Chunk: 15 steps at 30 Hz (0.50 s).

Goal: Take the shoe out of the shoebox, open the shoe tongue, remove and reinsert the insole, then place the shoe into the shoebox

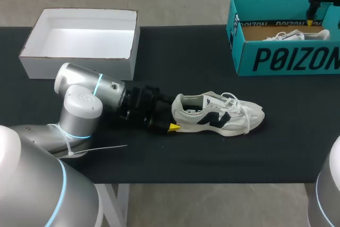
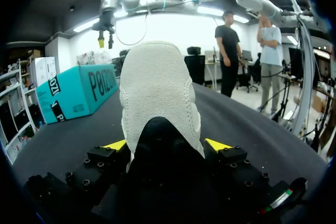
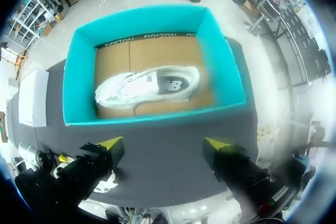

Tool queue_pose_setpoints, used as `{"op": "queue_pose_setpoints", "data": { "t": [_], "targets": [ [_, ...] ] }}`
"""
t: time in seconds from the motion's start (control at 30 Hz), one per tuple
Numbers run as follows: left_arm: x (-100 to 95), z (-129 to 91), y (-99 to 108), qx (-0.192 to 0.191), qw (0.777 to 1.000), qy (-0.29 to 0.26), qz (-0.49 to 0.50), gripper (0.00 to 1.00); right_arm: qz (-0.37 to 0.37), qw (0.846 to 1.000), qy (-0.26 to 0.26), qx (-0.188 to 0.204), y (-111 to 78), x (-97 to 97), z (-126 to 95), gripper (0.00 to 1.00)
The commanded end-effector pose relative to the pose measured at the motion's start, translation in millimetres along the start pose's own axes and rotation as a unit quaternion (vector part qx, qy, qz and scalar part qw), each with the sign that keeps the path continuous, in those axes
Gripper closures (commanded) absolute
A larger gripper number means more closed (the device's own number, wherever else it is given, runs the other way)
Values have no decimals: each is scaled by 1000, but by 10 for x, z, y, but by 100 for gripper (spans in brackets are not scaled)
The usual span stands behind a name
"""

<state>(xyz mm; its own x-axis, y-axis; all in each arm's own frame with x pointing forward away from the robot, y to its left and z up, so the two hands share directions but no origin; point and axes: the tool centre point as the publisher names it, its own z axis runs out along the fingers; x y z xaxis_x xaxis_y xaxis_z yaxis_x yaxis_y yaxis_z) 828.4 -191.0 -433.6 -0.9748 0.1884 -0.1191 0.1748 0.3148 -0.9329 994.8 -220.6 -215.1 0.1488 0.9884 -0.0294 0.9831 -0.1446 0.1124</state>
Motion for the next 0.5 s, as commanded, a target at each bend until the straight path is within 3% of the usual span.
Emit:
{"op": "queue_pose_setpoints", "data": {
  "t": [0.03, 0.27, 0.5],
  "targets": [
    [5, 36, 21, -1, 1000, 1, 0, 100, 14, 999, -41, -5, -387, 340, -43, 0],
    [5, 36, 21, -1, 1000, 1, 0, 100, 10, 998, -60, 14, -967, 881, 44, 0],
    [5, 36, 21, -1, 1000, 1, 0, 100, -41, 995, -77, 50, -1434, 1414, 183, 0]
  ]
}}
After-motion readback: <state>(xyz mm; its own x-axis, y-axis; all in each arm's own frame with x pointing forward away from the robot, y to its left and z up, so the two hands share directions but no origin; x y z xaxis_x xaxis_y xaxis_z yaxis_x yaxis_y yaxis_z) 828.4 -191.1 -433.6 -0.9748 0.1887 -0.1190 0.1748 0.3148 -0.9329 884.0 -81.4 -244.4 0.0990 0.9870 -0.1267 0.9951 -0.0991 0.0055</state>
